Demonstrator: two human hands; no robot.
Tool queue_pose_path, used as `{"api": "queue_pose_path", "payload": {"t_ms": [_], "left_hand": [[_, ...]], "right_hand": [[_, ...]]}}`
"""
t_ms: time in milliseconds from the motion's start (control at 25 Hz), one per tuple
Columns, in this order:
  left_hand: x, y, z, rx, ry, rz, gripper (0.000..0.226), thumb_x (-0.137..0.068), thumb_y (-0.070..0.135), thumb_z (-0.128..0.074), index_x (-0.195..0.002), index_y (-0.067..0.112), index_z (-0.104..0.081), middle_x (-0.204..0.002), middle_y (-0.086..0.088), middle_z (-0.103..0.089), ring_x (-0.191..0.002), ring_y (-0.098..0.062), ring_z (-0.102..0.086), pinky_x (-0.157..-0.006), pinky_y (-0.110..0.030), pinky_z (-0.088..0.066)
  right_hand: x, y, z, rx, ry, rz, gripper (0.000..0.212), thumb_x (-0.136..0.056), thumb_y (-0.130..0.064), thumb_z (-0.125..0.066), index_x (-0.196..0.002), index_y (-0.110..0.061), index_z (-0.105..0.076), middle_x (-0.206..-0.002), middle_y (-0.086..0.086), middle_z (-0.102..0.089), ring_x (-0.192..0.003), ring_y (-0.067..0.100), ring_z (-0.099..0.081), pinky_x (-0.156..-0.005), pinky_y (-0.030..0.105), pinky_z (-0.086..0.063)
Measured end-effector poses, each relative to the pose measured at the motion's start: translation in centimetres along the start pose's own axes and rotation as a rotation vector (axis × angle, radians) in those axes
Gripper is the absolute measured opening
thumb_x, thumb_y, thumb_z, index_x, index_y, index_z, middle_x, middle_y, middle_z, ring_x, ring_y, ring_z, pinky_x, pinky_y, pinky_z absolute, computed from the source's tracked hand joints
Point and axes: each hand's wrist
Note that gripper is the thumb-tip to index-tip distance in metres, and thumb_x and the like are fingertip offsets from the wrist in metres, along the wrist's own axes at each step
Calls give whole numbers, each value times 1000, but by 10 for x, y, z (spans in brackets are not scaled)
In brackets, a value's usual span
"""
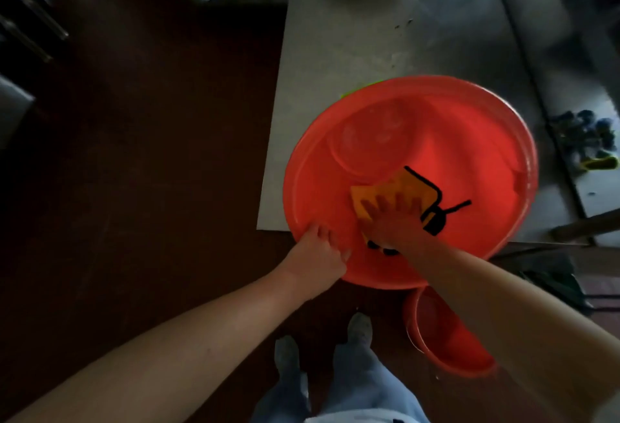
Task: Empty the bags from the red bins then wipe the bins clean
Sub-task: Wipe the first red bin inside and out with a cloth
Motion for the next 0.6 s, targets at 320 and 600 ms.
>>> {"api": "queue_pose_path", "payload": {"t_ms": [320,600], "left_hand": [[-7,8,7,-78,-16,14,40,-100,27,-47,-138,15,-55,-121,-29,-64,-114,-46,-59,-101,-56,-41],[-6,-12,28,-129,-130,-51,33,-100,27,-50,-131,19,-59,-110,-18,-68,-104,-39,-62,-95,-53,-40]], "right_hand": [[-34,16,5,76,4,14,65,-100,-68,-14,-158,-40,-18,-169,-1,-11,-154,37,2,-119,63,4],[40,15,16,145,-21,22,64,-100,-66,-20,-159,-40,-15,-169,-3,-11,-154,37,-2,-119,61,0]]}}
Point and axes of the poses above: each hand's wrist, its own x-axis away from the middle knuckle, its own z-axis out of the back of the hand, y = z × x
